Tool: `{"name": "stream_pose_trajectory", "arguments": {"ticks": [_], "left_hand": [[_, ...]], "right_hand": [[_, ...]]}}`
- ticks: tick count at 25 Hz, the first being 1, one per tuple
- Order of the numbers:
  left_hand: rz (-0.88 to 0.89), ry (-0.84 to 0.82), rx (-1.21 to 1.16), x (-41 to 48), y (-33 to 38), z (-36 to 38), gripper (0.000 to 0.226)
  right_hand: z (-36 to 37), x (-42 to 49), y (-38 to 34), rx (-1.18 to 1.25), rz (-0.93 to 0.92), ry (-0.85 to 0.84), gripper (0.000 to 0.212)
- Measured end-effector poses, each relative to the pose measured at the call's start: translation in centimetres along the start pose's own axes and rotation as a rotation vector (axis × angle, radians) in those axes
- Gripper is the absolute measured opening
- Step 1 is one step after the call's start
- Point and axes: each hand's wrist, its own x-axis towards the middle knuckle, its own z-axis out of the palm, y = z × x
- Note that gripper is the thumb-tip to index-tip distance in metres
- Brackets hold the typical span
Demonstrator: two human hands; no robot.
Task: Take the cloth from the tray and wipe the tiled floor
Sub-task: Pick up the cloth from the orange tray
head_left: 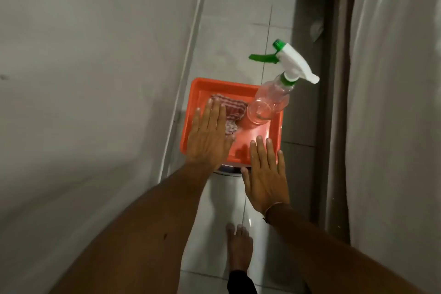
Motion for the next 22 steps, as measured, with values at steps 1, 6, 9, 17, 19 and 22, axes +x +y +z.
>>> {"name": "stream_pose_trajectory", "arguments": {"ticks": [1, 6, 9, 17, 19, 22], "left_hand": [[-0.019, -0.015, 0.014, 1.5, -0.2, 1.4, 0.085], [0.043, -0.121, -0.033, 6.7, -2.6, 6.9, 0.095], [0.046, -0.179, -0.129, 7.4, -3.0, 8.4, 0.1], [-0.096, -0.095, -0.325, 8.1, -1.5, 7.2, 0.086], [-0.12, -0.08, -0.376, 7.4, -1.8, 5.8, 0.083], [-0.132, -0.024, -0.387, 3.8, -2.0, 2.9, 0.084]], "right_hand": [[1.3, 0.4, 0.0, 0.004, 0.0, 0.008, 0.074], [6.6, 1.2, 0.5, 0.003, 0.014, 0.057, 0.073], [7.3, 1.2, 0.6, 0.002, 0.014, 0.133, 0.072], [7.9, 1.3, 0.8, 0.0, 0.003, 0.182, 0.073], [7.5, 1.3, 0.8, 0.003, 0.006, 0.168, 0.075], [6.3, 0.5, 0.1, 0.008, -0.007, 0.173, 0.079]]}}
